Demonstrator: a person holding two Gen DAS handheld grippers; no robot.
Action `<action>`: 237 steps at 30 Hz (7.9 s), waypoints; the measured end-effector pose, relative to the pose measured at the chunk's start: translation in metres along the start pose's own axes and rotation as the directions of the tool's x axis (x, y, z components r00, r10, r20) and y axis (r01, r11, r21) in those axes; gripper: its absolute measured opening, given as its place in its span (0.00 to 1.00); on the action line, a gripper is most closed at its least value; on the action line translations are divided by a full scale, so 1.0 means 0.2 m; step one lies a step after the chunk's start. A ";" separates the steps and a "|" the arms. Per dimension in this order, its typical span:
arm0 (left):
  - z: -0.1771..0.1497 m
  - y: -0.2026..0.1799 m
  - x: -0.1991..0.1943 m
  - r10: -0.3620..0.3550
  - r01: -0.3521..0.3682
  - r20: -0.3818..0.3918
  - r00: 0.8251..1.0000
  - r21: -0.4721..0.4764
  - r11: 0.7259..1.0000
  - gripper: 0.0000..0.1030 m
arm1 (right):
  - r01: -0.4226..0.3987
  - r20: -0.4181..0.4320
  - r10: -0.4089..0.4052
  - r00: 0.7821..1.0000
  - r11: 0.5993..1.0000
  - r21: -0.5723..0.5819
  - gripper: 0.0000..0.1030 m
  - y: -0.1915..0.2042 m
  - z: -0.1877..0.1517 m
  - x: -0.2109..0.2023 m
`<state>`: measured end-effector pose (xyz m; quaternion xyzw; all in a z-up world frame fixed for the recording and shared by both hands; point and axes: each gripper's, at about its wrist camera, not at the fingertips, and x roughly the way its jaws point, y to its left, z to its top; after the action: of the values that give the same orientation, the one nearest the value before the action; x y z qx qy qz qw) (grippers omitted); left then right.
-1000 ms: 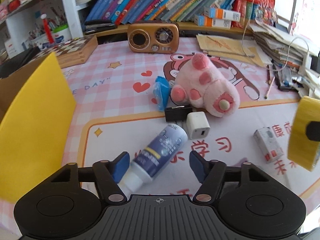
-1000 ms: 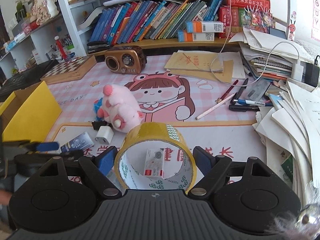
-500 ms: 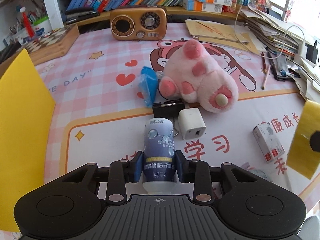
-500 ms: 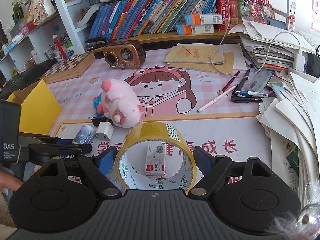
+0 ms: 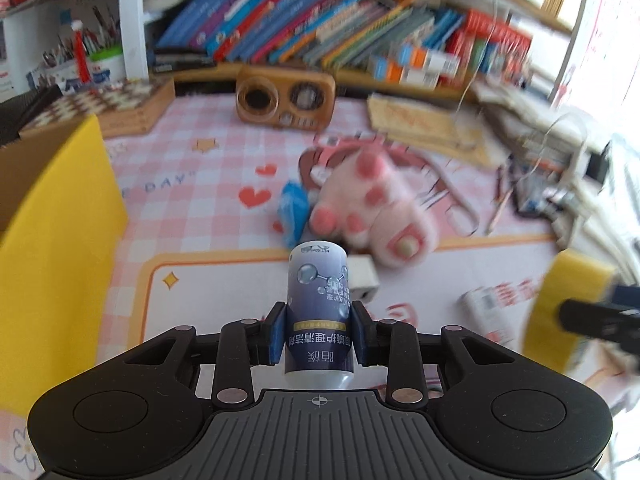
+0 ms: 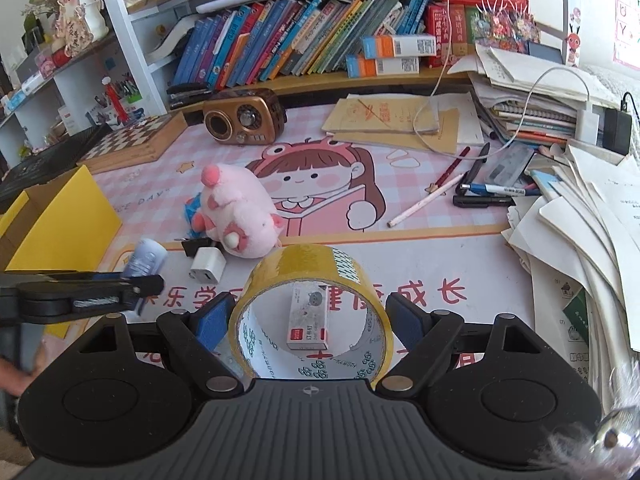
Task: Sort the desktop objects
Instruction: 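Carry the tape roll and glue bottle with both tools toward the yellow box, then lower both tools into the yellow box and open them to release, then withdraw both tools from the yellow box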
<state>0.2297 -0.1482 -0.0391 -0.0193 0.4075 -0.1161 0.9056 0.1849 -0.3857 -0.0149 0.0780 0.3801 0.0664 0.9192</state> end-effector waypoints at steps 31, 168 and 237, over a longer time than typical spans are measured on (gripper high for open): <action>-0.43 0.41 -0.76 -0.096 0.108 0.115 0.989 -0.096 0.990 0.30 | -0.026 0.048 0.028 0.998 0.999 -0.044 0.79 0.70 -0.36 -0.37; 0.02 1.45 -0.22 0.212 -0.218 -0.071 0.975 -0.089 0.972 0.31 | -0.335 -0.322 0.144 0.936 0.652 -0.680 0.79 1.96 0.42 1.06; -0.68 0.95 -1.26 0.219 -0.191 0.266 0.939 -0.126 0.973 0.90 | 0.089 0.269 -0.041 0.962 0.982 -0.169 0.78 1.39 -0.61 -0.47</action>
<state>0.0044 0.1015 0.0312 -0.0371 0.2812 0.0030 0.9589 0.0155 -0.1187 0.0193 -0.0093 0.2488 0.0589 0.9667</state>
